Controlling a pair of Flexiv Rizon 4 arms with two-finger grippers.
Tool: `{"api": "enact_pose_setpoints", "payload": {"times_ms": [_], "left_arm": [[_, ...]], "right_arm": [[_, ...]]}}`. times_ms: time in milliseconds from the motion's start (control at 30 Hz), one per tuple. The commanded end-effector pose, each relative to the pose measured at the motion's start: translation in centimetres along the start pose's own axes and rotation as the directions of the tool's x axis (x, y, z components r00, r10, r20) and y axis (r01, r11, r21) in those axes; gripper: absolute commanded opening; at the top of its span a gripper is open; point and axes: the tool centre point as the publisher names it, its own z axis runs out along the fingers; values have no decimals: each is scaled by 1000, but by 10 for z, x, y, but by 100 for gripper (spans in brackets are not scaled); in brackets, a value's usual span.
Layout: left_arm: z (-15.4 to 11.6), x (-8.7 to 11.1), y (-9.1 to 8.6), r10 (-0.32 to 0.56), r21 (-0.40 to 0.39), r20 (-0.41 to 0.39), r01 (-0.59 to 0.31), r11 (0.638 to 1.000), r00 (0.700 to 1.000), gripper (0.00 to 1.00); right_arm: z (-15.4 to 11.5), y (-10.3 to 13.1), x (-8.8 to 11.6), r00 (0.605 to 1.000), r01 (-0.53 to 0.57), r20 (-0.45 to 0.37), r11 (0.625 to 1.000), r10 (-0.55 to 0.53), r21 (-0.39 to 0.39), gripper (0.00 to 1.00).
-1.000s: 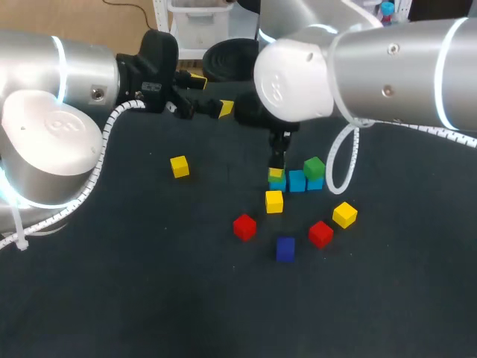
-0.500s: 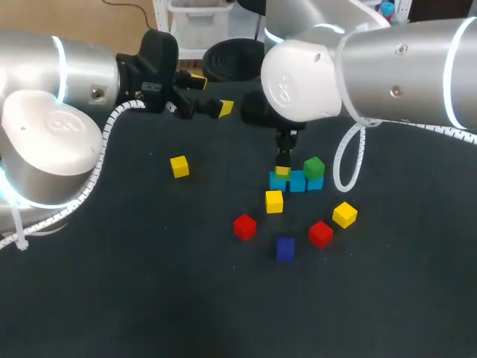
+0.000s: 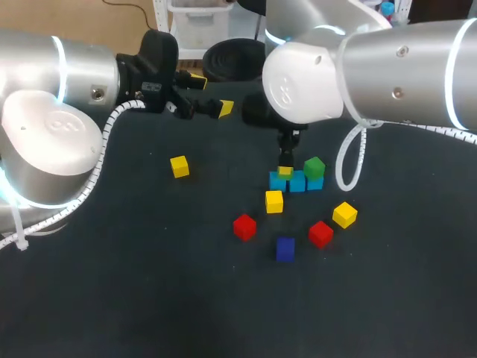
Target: Place the blue cubes, place green cubes on the blue cubes, place the yellow cubes on the green cubes, then place the red cubes on the yellow cubes, and place purple cube on the red cubes.
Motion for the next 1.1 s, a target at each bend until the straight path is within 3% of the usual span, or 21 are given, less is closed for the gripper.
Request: {"api": "enact_pose_setpoints", "payload": {"times_ms": [33,633,667,700,733,767,800,833,1100], "left_arm": [[0,1,0,2,1,7,-2,1000,1000,100],[0,1,0,2,1,7,-2,1000,1000,100],[0,1,0,2,1,7,-2,1000,1000,100],[0,1,0,2,1,7,-2,1000,1000,100],[0,1,0,2,1,7,-2,1000,1000,100],[0,1,0,2,1,7,-2,1000,1000,100],[0,1,0,2,1,7,-2,1000,1000,100],[0,1,0,2,1,7,-2,1000,1000,100],[0,1,0,2,1,7,-2,1000,1000,100]], "right_arm": [[1,3,1,1000,5,0,1000,-5,2,0],[0,9,4,1000,20,-10,1000,-20,0,1],[0,9,4,1000,21,-10,1000,-21,-2,6],[-1,10,4,1000,21,-9,1000,-21,-3,18],[-1,10,4,1000,22,-9,1000,-22,-4,38],[-1,10,4,1000,23,-8,1000,-23,-4,46],[-1,10,4,1000,22,-5,1000,-22,-2,90],[-2,10,4,1000,20,-2,1000,-20,1,100],[-19,4,16,993,114,1,991,-115,69,100]]}}
